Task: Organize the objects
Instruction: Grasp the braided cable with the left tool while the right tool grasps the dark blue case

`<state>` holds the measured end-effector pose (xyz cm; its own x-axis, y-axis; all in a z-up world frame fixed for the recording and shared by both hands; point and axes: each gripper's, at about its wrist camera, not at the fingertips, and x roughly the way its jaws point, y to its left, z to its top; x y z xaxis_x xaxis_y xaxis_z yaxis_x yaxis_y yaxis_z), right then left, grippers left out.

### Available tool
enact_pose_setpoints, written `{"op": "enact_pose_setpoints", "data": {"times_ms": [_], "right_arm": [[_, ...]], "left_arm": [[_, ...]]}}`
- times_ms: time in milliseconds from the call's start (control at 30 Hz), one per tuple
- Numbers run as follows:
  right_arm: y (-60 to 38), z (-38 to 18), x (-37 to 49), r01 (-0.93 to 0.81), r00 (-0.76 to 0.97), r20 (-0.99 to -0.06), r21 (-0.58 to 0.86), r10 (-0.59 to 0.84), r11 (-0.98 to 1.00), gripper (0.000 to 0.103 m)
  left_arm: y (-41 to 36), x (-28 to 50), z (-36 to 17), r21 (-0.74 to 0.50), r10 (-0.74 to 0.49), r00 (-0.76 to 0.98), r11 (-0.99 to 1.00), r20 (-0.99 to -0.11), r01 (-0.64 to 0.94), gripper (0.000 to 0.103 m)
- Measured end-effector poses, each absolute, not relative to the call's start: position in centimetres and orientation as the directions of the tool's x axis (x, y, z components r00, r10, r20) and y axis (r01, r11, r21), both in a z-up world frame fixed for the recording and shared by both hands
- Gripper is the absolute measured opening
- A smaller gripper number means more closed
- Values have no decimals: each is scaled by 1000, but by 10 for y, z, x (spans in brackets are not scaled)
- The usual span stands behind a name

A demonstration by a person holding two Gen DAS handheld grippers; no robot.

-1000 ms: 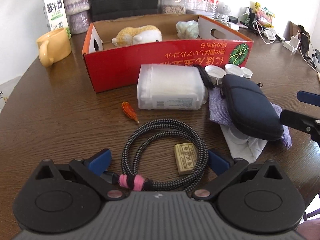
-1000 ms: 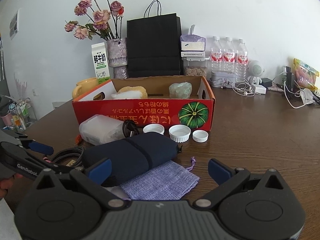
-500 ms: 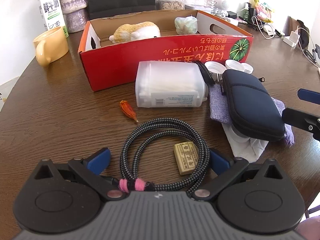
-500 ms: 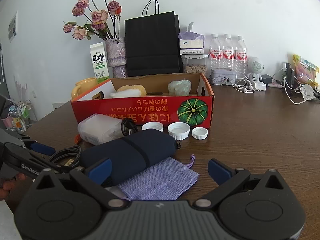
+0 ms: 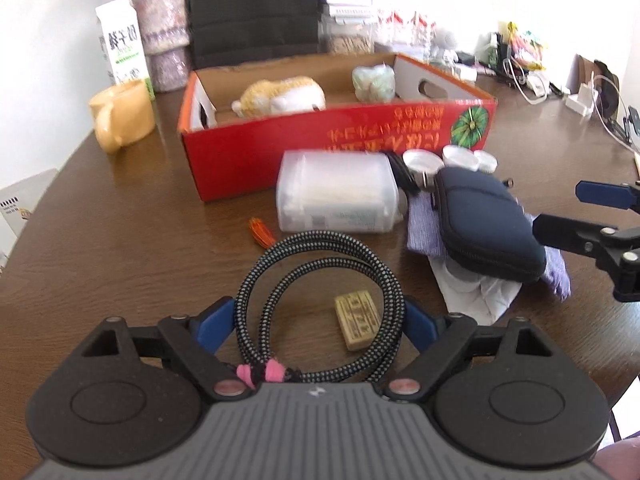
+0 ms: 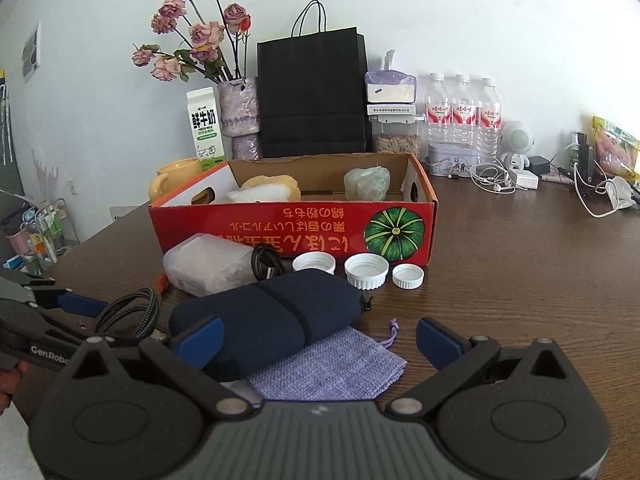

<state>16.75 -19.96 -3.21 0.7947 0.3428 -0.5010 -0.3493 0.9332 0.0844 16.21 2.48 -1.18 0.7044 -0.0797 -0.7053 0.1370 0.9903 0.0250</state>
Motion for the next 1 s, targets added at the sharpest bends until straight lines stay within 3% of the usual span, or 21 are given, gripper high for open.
{"op": "enact_pose_setpoints", "data": {"times_ms": [333,600,1000], "right_arm": [[-160,-18,193,-368,782,-518,65,346,928,103],[-124,-32,227,-285,754,-624,-31,204,958,103],[-135,-33,214,-338,698,-695,-113,169,934,103]], "left_arm": [[53,156,5,16,-27,757,999,-653,50,88],[70,158,3,-30,-54,766,999,-641,46,88],[83,164,-6,-65,-90,763,996,-640,63,88]]}}
